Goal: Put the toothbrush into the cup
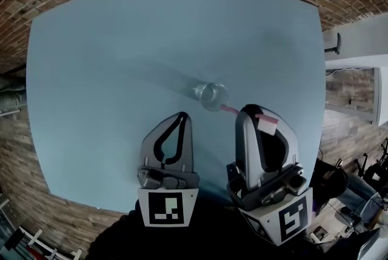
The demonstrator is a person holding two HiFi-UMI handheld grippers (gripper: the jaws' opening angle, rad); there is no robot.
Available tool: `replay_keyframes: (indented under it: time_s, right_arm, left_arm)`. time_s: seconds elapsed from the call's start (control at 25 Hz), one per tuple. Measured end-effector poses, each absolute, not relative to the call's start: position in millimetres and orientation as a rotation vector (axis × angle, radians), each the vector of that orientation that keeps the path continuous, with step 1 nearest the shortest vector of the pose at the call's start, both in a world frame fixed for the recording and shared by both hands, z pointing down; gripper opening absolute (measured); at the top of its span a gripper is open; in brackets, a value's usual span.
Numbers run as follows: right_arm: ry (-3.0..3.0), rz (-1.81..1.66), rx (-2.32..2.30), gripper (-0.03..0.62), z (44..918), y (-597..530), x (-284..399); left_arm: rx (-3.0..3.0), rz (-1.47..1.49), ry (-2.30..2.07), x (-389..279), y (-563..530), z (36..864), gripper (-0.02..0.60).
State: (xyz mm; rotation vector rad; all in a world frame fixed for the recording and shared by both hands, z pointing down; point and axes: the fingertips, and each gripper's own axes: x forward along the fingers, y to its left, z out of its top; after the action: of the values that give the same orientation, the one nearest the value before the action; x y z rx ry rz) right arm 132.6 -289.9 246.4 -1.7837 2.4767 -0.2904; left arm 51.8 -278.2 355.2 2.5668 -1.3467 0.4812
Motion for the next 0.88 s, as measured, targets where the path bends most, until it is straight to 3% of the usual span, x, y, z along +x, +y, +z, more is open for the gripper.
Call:
replay_keyframes:
  time_s: [0.88]
  right_arm:
    - [2.546, -0.379, -1.774, 0.02, 307.7, -302.7, 117.1]
  left_arm:
    - [2.51, 0.512, -1.353, 43.0, -287.6, 385.8, 0.008]
